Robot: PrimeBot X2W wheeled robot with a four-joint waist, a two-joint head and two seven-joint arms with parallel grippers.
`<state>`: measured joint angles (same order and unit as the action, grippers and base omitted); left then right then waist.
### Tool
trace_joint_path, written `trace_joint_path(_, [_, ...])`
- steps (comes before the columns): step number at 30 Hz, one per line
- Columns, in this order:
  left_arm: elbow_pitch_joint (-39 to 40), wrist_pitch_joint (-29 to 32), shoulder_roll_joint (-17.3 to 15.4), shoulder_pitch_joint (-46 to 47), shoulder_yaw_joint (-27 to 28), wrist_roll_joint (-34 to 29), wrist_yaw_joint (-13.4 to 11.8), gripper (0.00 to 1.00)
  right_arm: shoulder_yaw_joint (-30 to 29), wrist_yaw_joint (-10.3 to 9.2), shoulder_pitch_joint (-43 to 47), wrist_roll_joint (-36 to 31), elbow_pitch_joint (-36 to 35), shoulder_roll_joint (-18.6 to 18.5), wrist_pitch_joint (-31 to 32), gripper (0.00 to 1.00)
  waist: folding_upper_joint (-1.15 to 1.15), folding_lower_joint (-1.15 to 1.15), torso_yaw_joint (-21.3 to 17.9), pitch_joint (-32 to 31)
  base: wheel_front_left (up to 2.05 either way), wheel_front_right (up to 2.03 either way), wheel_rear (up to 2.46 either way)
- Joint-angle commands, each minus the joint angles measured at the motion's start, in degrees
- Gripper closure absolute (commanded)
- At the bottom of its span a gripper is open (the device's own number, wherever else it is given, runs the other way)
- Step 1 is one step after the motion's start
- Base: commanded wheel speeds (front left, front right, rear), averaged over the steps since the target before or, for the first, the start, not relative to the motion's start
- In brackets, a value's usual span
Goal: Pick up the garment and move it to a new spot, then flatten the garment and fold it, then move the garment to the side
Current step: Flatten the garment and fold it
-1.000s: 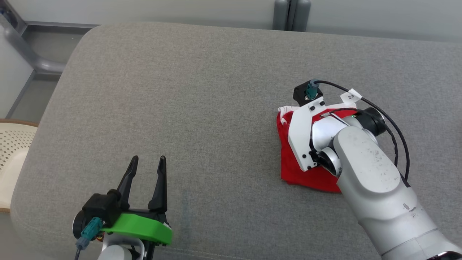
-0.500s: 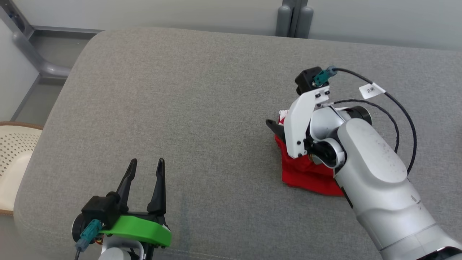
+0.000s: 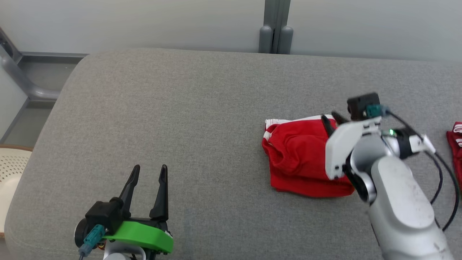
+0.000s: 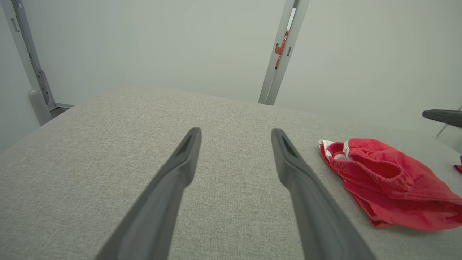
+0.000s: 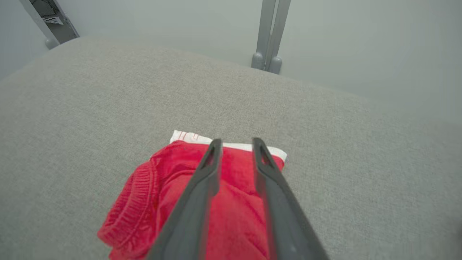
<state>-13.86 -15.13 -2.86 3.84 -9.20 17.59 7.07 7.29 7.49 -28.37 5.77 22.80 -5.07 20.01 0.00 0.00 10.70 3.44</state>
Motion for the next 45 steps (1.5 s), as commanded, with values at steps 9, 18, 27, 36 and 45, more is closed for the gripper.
trace_joint_path(9, [-0.01,0.03,-0.08,0.49,-0.12,-0.22,0.16,0.00,4.17,0.01,9.55,-3.24,3.05,2.05,-8.87,1.00,0.00,0.00,0.89,1.64,0.00,0.00,0.00])
trace_joint_path(18, [-0.28,0.03,-0.08,1.72,-0.96,0.00,0.35,0.00,13.44,0.01,6.48,7.42,10.68,2.12,-10.93,1.00,0.00,0.00,3.33,2.90,0.00,0.00,0.00])
trace_joint_path(27, [-0.39,0.02,-0.08,0.24,0.06,-0.08,0.19,0.00,16.90,0.01,5.25,14.39,11.10,2.06,-14.02,1.00,0.00,0.00,2.33,1.40,0.00,0.00,0.00])
trace_joint_path(36, [-0.61,0.03,-0.09,-1.81,2.39,-0.62,-0.10,0.00,10.69,0.02,13.62,12.02,1.35,2.08,-14.29,0.00,0.00,0.00,-1.90,-3.22,0.00,0.00,0.00])
trace_joint_path(45, [-0.43,0.03,-0.09,-2.64,4.83,-0.54,-0.45,0.00,-1.74,0.01,23.41,5.33,-16.46,2.18,-16.79,0.00,0.00,0.00,-6.44,-5.55,0.00,0.00,0.00])
